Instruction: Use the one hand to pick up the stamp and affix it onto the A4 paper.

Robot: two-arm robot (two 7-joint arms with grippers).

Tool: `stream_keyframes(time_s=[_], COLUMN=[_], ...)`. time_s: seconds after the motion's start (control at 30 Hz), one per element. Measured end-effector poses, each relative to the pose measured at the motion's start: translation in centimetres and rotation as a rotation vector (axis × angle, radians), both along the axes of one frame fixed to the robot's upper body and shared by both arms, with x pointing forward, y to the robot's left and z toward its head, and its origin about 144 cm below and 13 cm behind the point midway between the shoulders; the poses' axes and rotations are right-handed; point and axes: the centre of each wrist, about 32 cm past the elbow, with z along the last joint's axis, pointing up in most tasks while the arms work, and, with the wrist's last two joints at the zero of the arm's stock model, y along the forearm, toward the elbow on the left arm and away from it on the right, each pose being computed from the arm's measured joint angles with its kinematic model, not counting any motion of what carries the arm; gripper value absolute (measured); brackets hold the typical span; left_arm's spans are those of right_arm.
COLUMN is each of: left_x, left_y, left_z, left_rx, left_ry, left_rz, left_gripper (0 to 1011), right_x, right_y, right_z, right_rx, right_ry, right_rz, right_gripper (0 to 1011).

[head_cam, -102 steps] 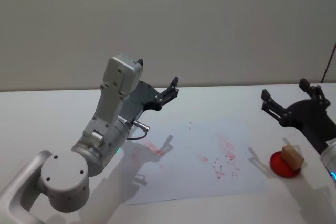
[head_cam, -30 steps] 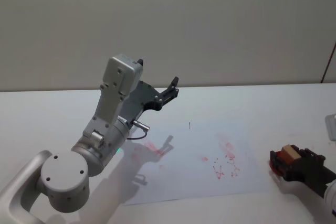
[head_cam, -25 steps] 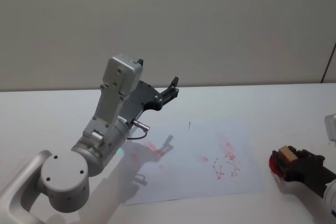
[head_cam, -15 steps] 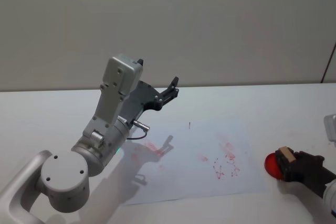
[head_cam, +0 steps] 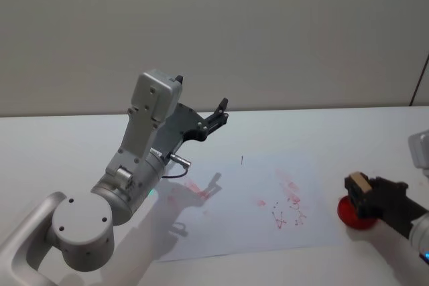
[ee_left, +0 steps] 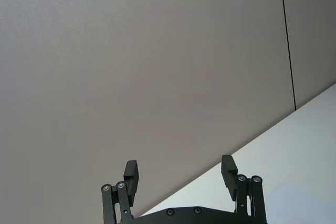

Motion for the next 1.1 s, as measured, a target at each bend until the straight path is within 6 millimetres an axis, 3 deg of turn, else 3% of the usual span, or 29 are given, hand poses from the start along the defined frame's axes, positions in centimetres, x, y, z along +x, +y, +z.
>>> stream_keyframes(time_s=[0.57, 1.1], left_x=[0.0, 0.0], left_y=[0.0, 0.0], left_z=[0.0, 0.0], left_rx=[0.0, 0.0], left_ry=[0.0, 0.0], left_rz=[0.0, 0.0], left_gripper=[1001, 1001], right_x=[3.9, 8.5], right_y=[1.9, 4.8], right_z=[2.3, 1.5], right_rx=[0.04, 0.091], right_ry=[-0.125, -0.101], right_rz=[0.215, 0.458], right_gripper=[219, 220])
